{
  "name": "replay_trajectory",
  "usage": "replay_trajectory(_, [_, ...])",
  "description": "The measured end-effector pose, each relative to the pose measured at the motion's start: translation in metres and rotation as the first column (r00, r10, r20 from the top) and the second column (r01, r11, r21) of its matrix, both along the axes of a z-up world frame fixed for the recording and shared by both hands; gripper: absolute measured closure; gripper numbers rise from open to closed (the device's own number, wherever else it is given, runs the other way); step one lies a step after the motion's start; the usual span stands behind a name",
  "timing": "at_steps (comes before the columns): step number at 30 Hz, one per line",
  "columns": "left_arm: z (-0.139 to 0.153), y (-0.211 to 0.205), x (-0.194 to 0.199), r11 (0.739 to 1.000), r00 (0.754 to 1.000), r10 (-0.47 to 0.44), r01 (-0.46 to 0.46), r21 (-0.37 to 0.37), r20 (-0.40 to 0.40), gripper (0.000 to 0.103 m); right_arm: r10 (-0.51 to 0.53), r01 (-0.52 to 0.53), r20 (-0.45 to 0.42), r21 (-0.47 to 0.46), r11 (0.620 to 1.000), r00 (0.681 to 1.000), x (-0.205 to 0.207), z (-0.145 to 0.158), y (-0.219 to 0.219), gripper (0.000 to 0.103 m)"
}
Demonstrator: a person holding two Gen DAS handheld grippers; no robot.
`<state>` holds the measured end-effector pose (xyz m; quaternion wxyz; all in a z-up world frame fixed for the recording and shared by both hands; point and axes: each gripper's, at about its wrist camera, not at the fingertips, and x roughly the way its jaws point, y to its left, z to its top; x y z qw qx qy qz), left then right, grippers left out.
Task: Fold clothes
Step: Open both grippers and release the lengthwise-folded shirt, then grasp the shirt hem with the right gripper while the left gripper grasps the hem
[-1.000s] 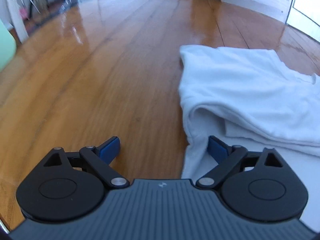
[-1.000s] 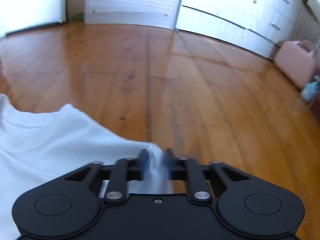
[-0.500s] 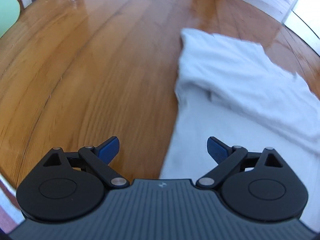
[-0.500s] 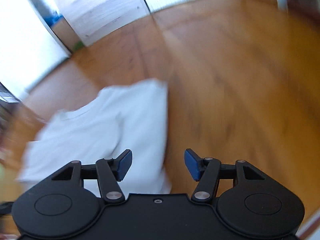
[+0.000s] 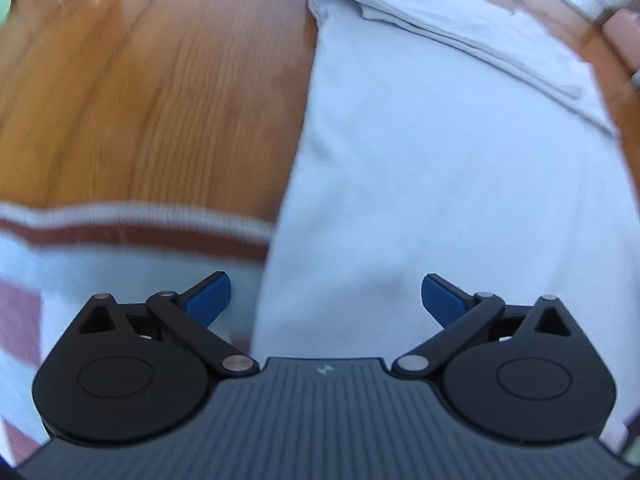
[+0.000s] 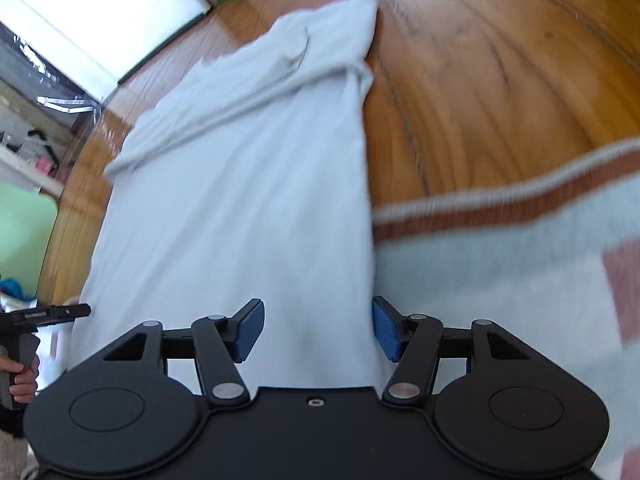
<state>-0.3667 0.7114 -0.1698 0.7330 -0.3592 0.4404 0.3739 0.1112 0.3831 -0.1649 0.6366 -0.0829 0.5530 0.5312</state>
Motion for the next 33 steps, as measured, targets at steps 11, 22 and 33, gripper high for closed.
replay_trajectory(11, [0.004, -0.058, -0.077, 0.990, 0.990, 0.113, -0.105, -0.100, 0.081, 0.000, 0.123, -0.135, -0.242, -0.035, 0.990, 0.963, -0.048, -0.016, -0.061, 0.039])
replay_trajectory(22, [0.011, -0.078, -0.020, 0.975, 0.984, -0.036, 0.073, 0.208, -0.174, 0.076, 0.119, -0.107, -0.084, 0.140, 0.984, 0.989, -0.077, 0.010, -0.064, 0.094])
replay_trajectory(33, [0.036, -0.070, 0.011, 0.959, 0.995, -0.083, 0.095, 0.267, -0.056, 0.051, 0.053, -0.086, 0.133, 0.257, 0.963, 0.990, -0.057, 0.053, -0.015, 0.096])
